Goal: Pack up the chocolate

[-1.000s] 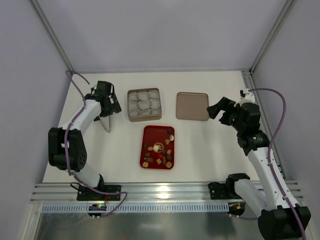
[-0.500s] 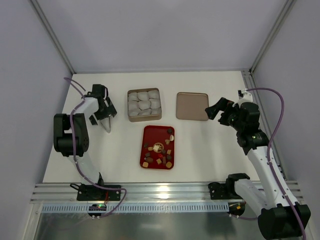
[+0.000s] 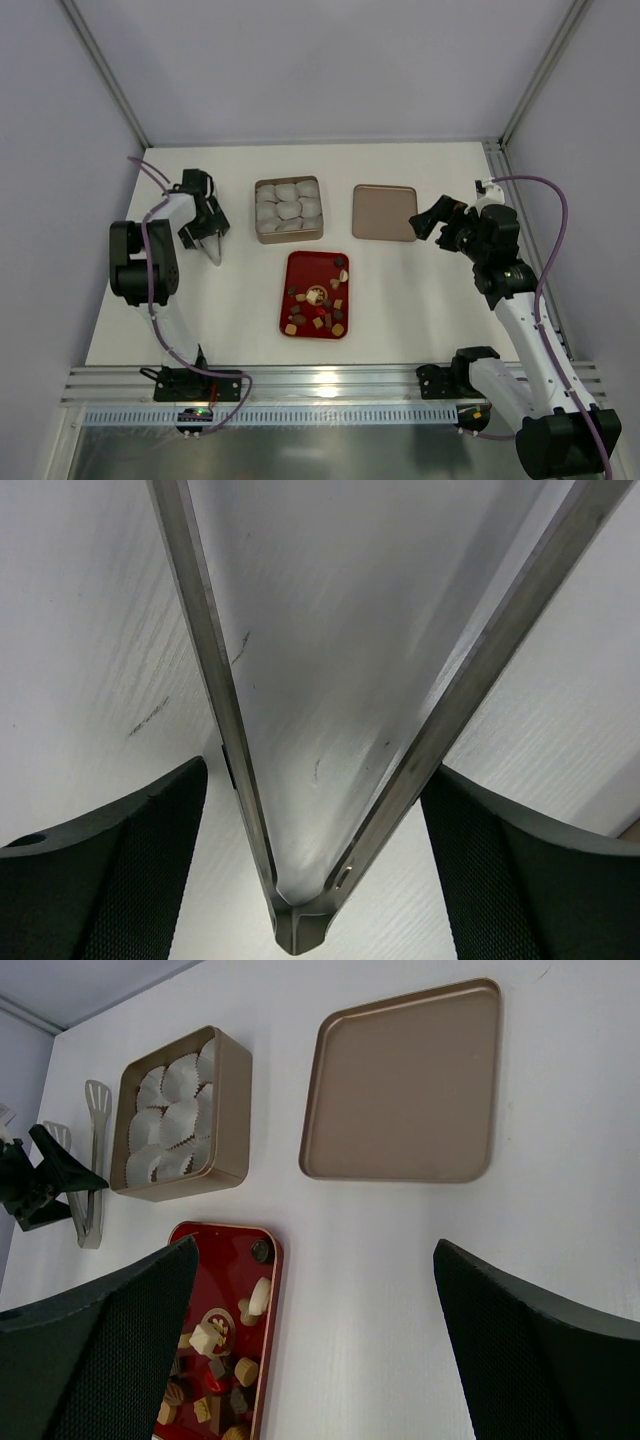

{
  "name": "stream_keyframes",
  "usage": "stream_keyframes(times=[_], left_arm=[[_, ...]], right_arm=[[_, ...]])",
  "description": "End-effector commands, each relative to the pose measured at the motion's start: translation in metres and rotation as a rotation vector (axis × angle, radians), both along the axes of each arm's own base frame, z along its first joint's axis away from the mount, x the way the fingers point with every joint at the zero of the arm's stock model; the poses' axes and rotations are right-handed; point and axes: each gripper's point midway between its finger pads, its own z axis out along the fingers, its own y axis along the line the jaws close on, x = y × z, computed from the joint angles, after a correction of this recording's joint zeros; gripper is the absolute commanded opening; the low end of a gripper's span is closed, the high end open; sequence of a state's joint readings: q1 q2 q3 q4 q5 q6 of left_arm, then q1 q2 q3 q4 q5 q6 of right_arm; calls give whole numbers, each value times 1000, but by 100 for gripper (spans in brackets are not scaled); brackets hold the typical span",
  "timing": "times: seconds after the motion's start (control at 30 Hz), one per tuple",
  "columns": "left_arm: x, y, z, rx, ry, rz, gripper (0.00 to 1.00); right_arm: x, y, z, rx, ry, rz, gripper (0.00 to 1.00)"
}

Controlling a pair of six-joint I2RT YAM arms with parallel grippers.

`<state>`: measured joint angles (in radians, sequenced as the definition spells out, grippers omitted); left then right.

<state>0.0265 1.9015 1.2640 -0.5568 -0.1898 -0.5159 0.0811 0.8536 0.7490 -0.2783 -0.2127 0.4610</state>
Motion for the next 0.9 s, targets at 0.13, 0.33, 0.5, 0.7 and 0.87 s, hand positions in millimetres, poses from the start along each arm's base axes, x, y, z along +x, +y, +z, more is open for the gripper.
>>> stream_keyframes(times=[0.13,0.33,0.5,0.7,0.87], left_arm=[[5,8,-9,35,38,-2,73],[10,1,3,6,18,-16,60],[13,-3,44,20,-59,-26,54],[3,-17,84,28,-131,-59,54],[-15,-26,111,28,-183,-85,54]], right_arm=[[4,3,16,-5,-46,22,100],[5,4,15,-2,-43,28,100],[6,5,11,3,-31,35,100],[7,7,10,6,-26,41,100],[8,8,6,9,-18,46,100]])
